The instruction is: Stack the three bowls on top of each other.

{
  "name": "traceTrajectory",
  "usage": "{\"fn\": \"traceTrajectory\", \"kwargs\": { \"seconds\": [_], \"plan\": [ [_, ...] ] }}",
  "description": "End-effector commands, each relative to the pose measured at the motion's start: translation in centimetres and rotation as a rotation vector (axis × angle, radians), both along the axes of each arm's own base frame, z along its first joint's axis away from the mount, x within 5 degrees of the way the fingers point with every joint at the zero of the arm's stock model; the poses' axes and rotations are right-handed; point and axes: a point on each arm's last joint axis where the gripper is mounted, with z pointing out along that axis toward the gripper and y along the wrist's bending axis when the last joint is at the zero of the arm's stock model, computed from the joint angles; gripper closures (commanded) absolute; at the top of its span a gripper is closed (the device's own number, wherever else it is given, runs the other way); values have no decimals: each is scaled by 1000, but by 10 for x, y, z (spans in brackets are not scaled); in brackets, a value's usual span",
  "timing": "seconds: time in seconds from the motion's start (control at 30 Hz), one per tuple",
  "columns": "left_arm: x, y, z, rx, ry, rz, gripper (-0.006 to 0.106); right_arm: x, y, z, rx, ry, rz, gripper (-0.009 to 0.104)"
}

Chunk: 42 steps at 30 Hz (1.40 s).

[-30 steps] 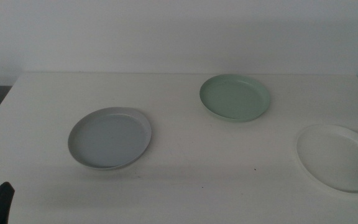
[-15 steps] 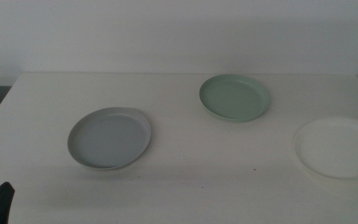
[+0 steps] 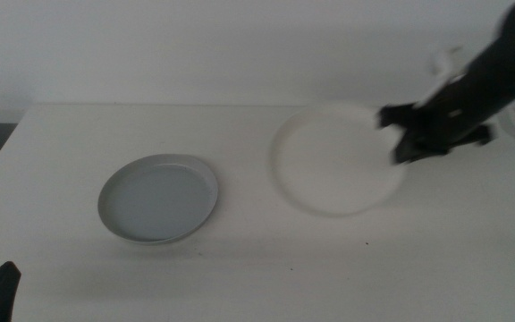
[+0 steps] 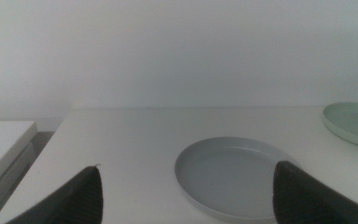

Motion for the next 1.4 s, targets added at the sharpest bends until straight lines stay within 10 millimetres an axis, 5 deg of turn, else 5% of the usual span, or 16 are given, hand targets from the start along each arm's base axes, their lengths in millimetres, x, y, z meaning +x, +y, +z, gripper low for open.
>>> {"fn": "traceTrajectory", "kwargs": {
  "seconds": [0.0,0.2,0.5,1.37],
  "plan": [
    [0,0,1,-2,-16,3,7,3,22,-12,20,14,30,98],
    [0,0,1,-2,-16,3,7,6,59,-52,40,86,83,98],
    [0,0,1,-2,-16,3,7,17,67,-87,52,121,55,98],
    [0,0,1,-2,-16,3,7,27,63,-103,-7,75,31,97]
  ]
}}
